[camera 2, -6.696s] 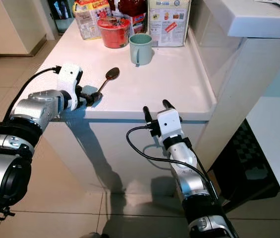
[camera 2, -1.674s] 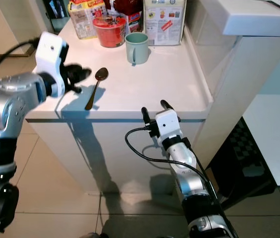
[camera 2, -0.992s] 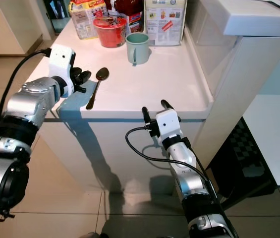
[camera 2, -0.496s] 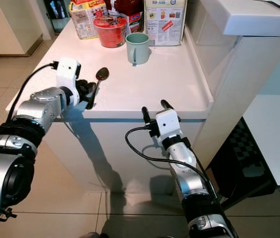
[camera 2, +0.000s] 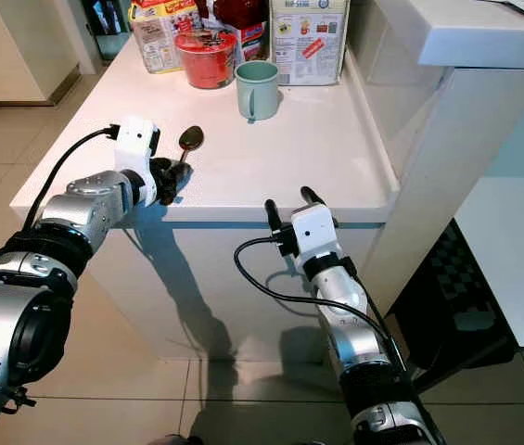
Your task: Setting the table
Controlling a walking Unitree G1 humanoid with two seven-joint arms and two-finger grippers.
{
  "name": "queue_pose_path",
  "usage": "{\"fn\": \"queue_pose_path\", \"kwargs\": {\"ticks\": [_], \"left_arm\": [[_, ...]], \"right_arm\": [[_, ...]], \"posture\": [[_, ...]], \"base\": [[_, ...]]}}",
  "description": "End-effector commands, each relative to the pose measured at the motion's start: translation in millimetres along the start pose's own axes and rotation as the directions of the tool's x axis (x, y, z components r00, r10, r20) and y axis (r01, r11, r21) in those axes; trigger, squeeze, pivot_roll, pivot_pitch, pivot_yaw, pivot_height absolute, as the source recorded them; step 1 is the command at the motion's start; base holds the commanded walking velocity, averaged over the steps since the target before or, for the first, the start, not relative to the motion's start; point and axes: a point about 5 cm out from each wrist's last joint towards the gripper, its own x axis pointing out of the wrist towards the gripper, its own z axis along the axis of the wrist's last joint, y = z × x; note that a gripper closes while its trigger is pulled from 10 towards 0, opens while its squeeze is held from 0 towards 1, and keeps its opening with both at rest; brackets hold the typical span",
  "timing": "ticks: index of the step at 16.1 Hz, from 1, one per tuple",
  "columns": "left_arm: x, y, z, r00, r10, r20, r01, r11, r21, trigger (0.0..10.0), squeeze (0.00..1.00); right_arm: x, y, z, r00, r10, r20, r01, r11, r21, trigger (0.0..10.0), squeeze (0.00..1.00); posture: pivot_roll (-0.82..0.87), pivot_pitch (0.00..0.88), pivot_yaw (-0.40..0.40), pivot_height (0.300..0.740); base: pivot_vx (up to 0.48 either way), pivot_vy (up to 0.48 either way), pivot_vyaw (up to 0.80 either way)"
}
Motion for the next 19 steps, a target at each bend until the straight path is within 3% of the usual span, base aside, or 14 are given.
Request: {"fn": "queue_pose_path", "kwargs": {"ticks": [1, 11, 12, 19], "left_arm": [[0.0, 1.0, 3.5, 1.000, 0.009, -0.001, -0.009, 1.000, 0.026, 10.0, 1.00], [0.5, 0.7, -0.9, 1.000, 0.009, -0.026, -0.009, 1.000, 0.024, 10.0, 1.00], [-0.1, 2.5, -8.3, 0.996, 0.020, -0.082, -0.020, 1.000, -0.006, 10.0, 0.00], [-1.8, 3.2, -29.3, 0.982, 0.025, -0.187, -0.027, 1.000, -0.010, 10.0, 0.00]], "right_arm": [[-3.7, 9.4, -8.0, 0.998, 0.041, -0.048, -0.041, 0.999, 0.007, 10.0, 0.00], [-6.9, 8.6, -8.7, 0.998, 0.037, -0.052, -0.037, 0.999, 0.007, 10.0, 0.00], [-7.1, 8.7, -8.8, 0.998, 0.037, -0.053, -0.037, 0.999, 0.007, 10.0, 0.00], [-9.0, 8.4, -9.3, 0.998, 0.037, -0.056, -0.037, 0.999, 0.005, 10.0, 0.00]], "posture": [[0.05, 0.093, 0.072, 0.740], [0.04, 0.096, 0.075, 0.740], [0.04, 0.097, 0.077, 0.740], [0.03, 0.095, 0.077, 0.740]], "base": [[0.000, 0.000, 0.00], [0.000, 0.000, 0.00], [0.000, 0.000, 0.00], [0.000, 0.000, 0.00]]}}
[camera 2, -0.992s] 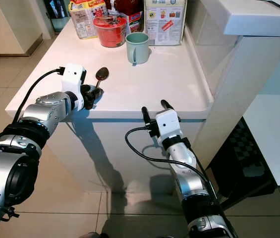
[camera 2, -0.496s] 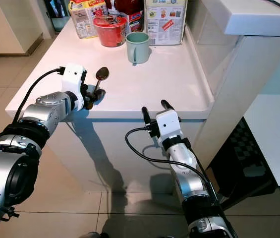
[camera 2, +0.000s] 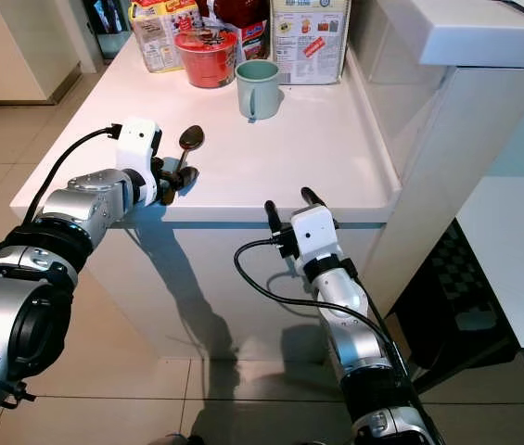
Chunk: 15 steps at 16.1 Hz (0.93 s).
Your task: Setting the table
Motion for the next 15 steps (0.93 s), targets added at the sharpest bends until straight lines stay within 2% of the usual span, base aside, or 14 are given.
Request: {"fn": "queue_pose_path", "kwargs": {"ticks": [1, 2, 6, 7, 8, 9, 10, 12, 14, 15], "left_arm": [[-0.6, 1.9, -32.7, 0.989, 0.004, -0.147, -0.007, 1.000, -0.020, 10.0, 0.00], [-1.0, 0.8, -40.8, 0.983, -0.004, -0.184, -0.002, 1.000, -0.031, 10.0, 0.00], [-1.6, -0.3, -49.5, 0.978, -0.021, -0.208, 0.009, 0.998, -0.060, 10.0, 0.00], [-1.8, 0.0, -49.7, 0.978, -0.024, -0.207, 0.012, 0.998, -0.061, 0.0, 0.07], [-2.2, 0.5, -51.0, 0.978, -0.027, -0.207, 0.015, 0.998, -0.059, 0.0, 0.09], [-2.2, 0.2, -52.2, 0.978, -0.030, -0.208, 0.018, 0.998, -0.059, 0.0, 0.19], [-2.3, -0.4, -55.6, 0.977, -0.033, -0.212, 0.021, 0.998, -0.057, 0.0, 0.24], [-3.0, -0.7, -62.2, 0.973, -0.039, -0.227, 0.024, 0.998, -0.066, 0.0, 0.22], [-4.5, 0.2, -70.3, 0.967, -0.041, -0.250, 0.020, 0.996, -0.085, 0.0, 0.16], [-5.7, 0.1, -76.2, 0.962, -0.050, -0.269, 0.025, 0.995, -0.094, 0.0, 0.00]], "right_arm": [[-5.8, 7.2, -10.2, 0.998, 0.033, -0.056, -0.033, 0.999, 0.010, 10.0, 0.00], [-6.1, 7.2, -10.4, 0.998, 0.034, -0.056, -0.034, 0.999, 0.009, 10.0, 0.00], [-6.5, 7.3, -10.5, 0.998, 0.036, -0.058, -0.036, 0.999, 0.008, 10.0, 0.00], [-6.4, 7.7, -10.2, 0.998, 0.037, -0.058, -0.037, 0.999, 0.007, 10.0, 0.00], [-6.3, 7.8, -10.3, 0.998, 0.038, -0.059, -0.038, 0.999, 0.007, 10.0, 0.00], [-6.5, 7.4, -10.3, 0.998, 0.038, -0.060, -0.037, 0.999, 0.006, 10.0, 0.00], [-6.7, 6.9, -10.4, 0.997, 0.038, -0.060, -0.038, 0.999, 0.005, 10.0, 0.00], [-7.0, 6.8, -10.7, 0.997, 0.039, -0.062, -0.039, 0.999, 0.004, 10.0, 0.00], [-6.9, 6.9, -10.8, 0.997, 0.040, -0.062, -0.040, 0.999, 0.004, 10.0, 0.00], [-6.6, 7.0, -10.7, 0.997, 0.042, -0.063, -0.041, 0.999, 0.004, 10.0, 0.00]], "posture": [[0.03, 0.095, 0.077, 0.740], [0.03, 0.093, 0.078, 0.740], [0.03, 0.091, 0.079, 0.740], [0.03, 0.091, 0.079, 0.740], [0.03, 0.091, 0.079, 0.740], [0.03, 0.090, 0.076, 0.740], [0.03, 0.090, 0.076, 0.740], [0.03, 0.091, 0.075, 0.740], [0.03, 0.090, 0.073, 0.740], [0.03, 0.090, 0.072, 0.740]], "base": [[0.000, 0.000, 0.00], [0.000, 0.000, 0.00], [0.000, 0.000, 0.00], [0.000, 0.000, 0.00], [0.000, 0.000, 0.00], [0.000, 0.000, 0.00], [0.000, 0.000, 0.00], [0.000, 0.000, 0.00], [0.000, 0.000, 0.00], [0.000, 0.000, 0.00]]}}
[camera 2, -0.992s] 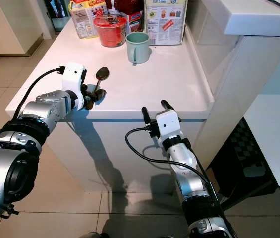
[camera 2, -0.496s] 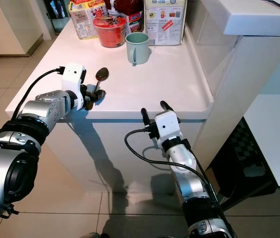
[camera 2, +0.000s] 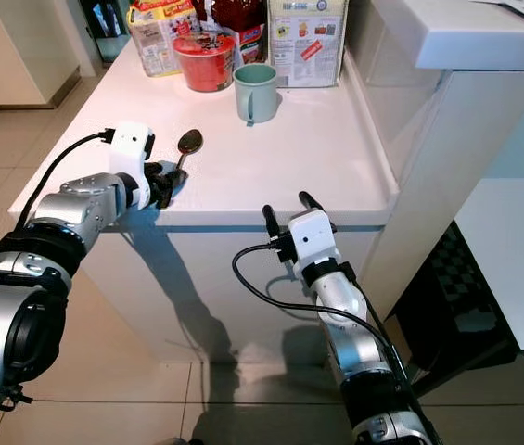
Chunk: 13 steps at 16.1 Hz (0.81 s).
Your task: Setting the table
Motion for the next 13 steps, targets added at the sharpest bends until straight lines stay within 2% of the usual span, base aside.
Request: {"fn": "queue_pose_path", "kwargs": {"ticks": [1, 4, 7, 12, 13], "left_arm": [[-1.2, -4.0, -66.3, 0.968, -0.031, -0.249, 0.014, 0.997, -0.073, 0.0, 0.00], [-1.6, -4.0, -68.7, 0.970, -0.041, -0.239, 0.029, 0.998, -0.055, 0.0, 0.00], [-0.9, -0.7, -53.8, 0.989, -0.027, -0.142, 0.022, 0.999, -0.042, 0.0, 0.00], [-2.4, 6.1, -33.2, 1.000, 0.013, -0.024, -0.013, 1.000, -0.026, 0.0, 0.00], [-3.2, 8.1, -23.8, 0.999, 0.028, 0.039, -0.026, 0.999, -0.044, 0.0, 0.00]], "right_arm": [[-3.1, 6.0, -8.7, 0.998, 0.033, -0.054, -0.032, 0.999, 0.008, 10.0, 0.00], [-2.9, 6.6, -8.6, 0.998, 0.034, -0.055, -0.034, 0.999, 0.008, 10.0, 0.00], [-3.4, 6.0, -8.6, 0.998, 0.034, -0.055, -0.034, 0.999, 0.006, 10.0, 0.00], [-3.7, 6.3, -8.7, 0.998, 0.035, -0.056, -0.035, 0.999, 0.007, 10.0, 0.00], [-3.8, 6.3, -8.9, 0.998, 0.035, -0.057, -0.035, 0.999, 0.008, 10.0, 0.00]], "posture": [[0.03, 0.090, 0.072, 0.740], [0.03, 0.090, 0.073, 0.740], [0.03, 0.092, 0.069, 0.740], [0.04, 0.096, 0.068, 0.740], [0.04, 0.099, 0.070, 0.740]], "base": [[0.000, 0.000, 0.00], [0.000, 0.000, 0.00], [0.000, 0.000, 0.00], [0.000, 0.000, 0.00], [0.000, 0.000, 0.00]]}}
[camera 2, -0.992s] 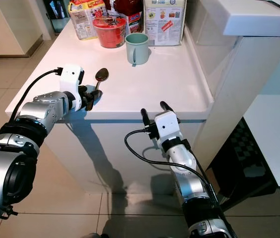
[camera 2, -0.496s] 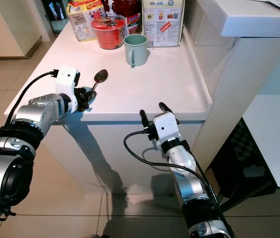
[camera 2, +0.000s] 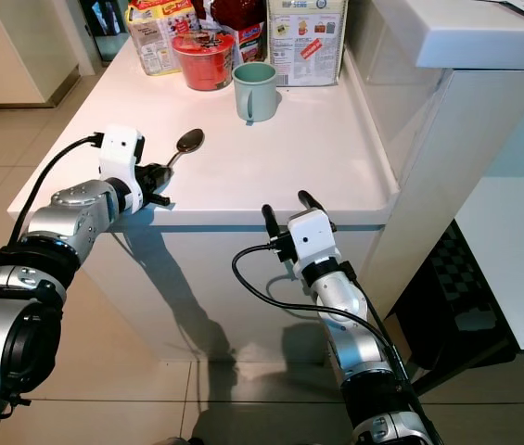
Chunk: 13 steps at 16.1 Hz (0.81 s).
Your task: Setting the table
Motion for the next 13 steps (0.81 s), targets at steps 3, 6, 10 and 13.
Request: {"fn": "queue_pose_path", "kwargs": {"ticks": [3, 6, 10, 13], "left_arm": [[-1.6, 2.5, -4.6, 0.999, 0.035, 0.040, -0.034, 0.999, -0.022, 0.0, 0.00], [-4.9, 4.3, 24.0, 0.976, 0.052, 0.211, -0.050, 0.999, -0.016, 0.0, 0.00], [-15.3, 12.1, 55.1, 0.926, 0.095, 0.365, -0.112, 0.993, 0.023, 0.0, 0.00], [-24.7, 17.2, 69.9, 0.887, 0.114, 0.446, -0.147, 0.988, 0.038, 0.0, 0.00]], "right_arm": [[-4.5, 7.2, -10.2, 0.997, 0.034, -0.062, -0.034, 0.999, 0.011, 10.0, 0.00], [-4.5, 6.5, -10.4, 0.997, 0.036, -0.063, -0.035, 0.999, 0.010, 10.0, 0.00], [-3.3, 7.4, -9.8, 0.997, 0.037, -0.061, -0.036, 0.999, 0.012, 10.0, 0.00], [-1.0, 8.2, -9.7, 0.997, 0.040, -0.061, -0.039, 0.999, 0.014, 10.0, 0.00]], "posture": [[0.04, 0.101, 0.069, 0.740], [0.04, 0.101, 0.069, 0.740], [0.05, 0.099, 0.065, 0.740], [0.06, 0.096, 0.058, 0.740]], "base": [[0.000, 0.000, 0.00], [0.000, 0.000, 0.00], [0.000, 0.000, 0.00], [0.000, 0.000, 0.00]]}}
